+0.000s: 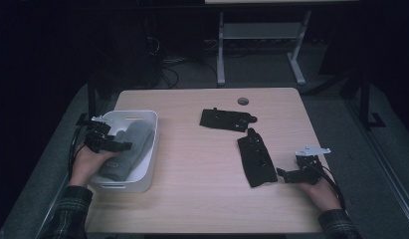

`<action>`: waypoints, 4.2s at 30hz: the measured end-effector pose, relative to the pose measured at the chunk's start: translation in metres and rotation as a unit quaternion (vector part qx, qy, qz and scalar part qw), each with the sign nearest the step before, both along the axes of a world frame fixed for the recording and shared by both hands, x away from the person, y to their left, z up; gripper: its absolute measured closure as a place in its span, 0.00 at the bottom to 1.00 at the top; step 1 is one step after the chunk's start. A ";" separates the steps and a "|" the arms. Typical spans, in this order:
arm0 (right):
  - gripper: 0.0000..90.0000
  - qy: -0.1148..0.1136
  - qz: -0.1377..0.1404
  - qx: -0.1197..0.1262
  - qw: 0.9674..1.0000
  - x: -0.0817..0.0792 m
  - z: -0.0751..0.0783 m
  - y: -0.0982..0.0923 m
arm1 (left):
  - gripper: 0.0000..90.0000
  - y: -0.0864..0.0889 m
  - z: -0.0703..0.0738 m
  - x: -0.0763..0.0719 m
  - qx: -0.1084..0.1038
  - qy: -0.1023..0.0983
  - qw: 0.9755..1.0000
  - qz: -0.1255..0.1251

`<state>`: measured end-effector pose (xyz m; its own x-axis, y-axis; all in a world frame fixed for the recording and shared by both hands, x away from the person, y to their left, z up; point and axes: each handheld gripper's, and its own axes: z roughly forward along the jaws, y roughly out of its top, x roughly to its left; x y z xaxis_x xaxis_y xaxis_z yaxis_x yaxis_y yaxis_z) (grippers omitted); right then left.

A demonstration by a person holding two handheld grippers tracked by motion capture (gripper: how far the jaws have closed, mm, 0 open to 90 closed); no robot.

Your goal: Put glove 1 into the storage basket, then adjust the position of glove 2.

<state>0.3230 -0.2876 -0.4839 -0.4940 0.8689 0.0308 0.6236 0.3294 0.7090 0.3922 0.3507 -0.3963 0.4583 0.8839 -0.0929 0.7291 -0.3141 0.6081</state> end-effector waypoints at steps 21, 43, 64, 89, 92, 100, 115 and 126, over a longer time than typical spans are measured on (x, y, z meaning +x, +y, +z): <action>0.05 0.000 0.000 0.000 1.000 0.000 0.000 0.000 | 0.16 -0.046 0.038 -0.011 -0.044 -0.056 0.996 -0.057; 0.31 -0.010 0.014 -0.002 1.000 -0.005 0.013 0.001 | 0.17 -0.174 0.039 -0.034 -0.083 -0.062 0.978 -0.182; 1.00 0.009 0.111 0.051 0.992 -0.014 0.034 0.038 | 0.15 -0.216 -0.055 -0.064 0.003 -0.038 0.970 -0.242; 1.00 0.042 0.117 0.011 0.992 0.029 0.018 0.062 | 0.14 -0.197 -0.081 -0.075 -0.015 -0.085 0.964 -0.251; 1.00 0.046 0.120 0.010 0.992 0.025 0.018 0.062 | 0.14 -0.197 -0.081 -0.075 -0.014 -0.085 0.964 -0.251; 1.00 0.054 0.133 -0.003 0.990 0.006 0.021 0.067 | 0.14 -0.197 -0.081 -0.074 -0.014 -0.087 0.964 -0.250; 1.00 0.072 0.152 0.009 0.986 -0.030 0.022 0.079 | 0.14 -0.198 -0.082 -0.074 -0.016 -0.087 0.965 -0.247; 0.81 0.056 0.171 0.035 0.983 -0.036 0.030 0.074 | 0.14 -0.198 -0.081 -0.073 -0.013 -0.086 0.965 -0.248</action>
